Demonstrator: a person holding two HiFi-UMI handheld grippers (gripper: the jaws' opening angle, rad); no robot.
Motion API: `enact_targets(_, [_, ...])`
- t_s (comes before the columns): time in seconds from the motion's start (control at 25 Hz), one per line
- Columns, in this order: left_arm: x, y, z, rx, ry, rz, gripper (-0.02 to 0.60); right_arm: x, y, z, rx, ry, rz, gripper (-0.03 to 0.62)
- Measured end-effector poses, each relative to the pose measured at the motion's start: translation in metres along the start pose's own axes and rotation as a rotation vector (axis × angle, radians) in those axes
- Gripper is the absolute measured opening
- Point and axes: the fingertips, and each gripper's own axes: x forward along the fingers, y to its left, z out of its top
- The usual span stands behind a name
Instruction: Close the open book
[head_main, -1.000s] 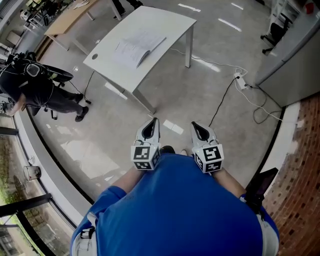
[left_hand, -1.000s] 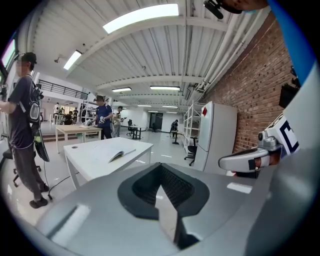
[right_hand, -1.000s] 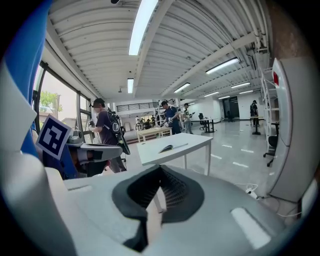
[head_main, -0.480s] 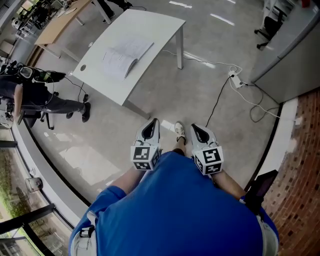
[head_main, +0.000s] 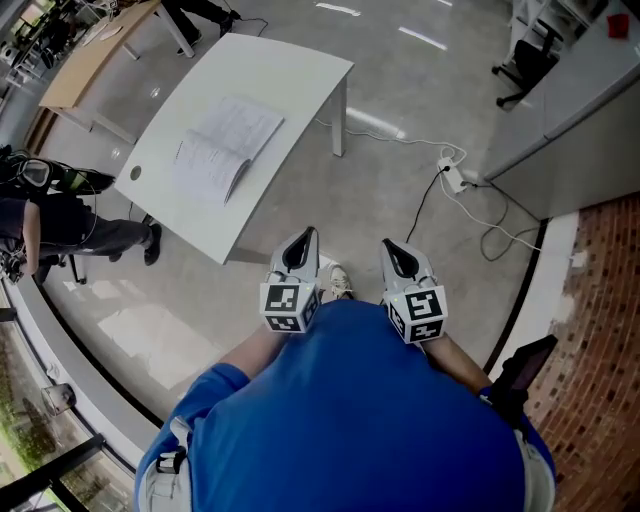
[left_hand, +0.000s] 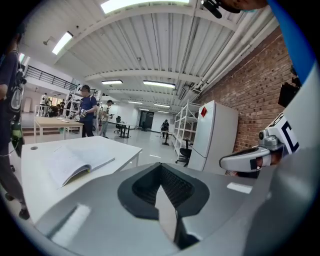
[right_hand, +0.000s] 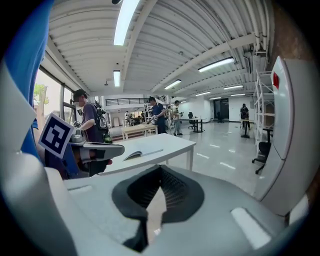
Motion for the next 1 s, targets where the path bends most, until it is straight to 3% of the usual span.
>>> enact_targets(0.32, [0.064, 0.034, 0.03, -0.024, -0.007, 0.003, 0.008, 0.066, -0.027, 0.038, -0.028, -0.008, 0.007, 0.002])
enact_targets(0.6, [0.085, 0.055, 0.028, -0.056, 0.007, 0.044, 0.006, 0.102, -0.043, 0.055, -0.051, 0.011, 0.051, 0.003])
enact_targets(0.84, [0.104, 0.075, 0.027, -0.087, 0.021, 0.157, 0.007, 0.143, -0.057, 0.067, -0.075, 0.025, 0.149, 0.003])
enact_targets(1.0, [0.115, 0.091, 0.032, -0.105, 0.026, 0.271, 0.008, 0.174, -0.069, 0.083, -0.111, 0.02, 0.246, 0.002])
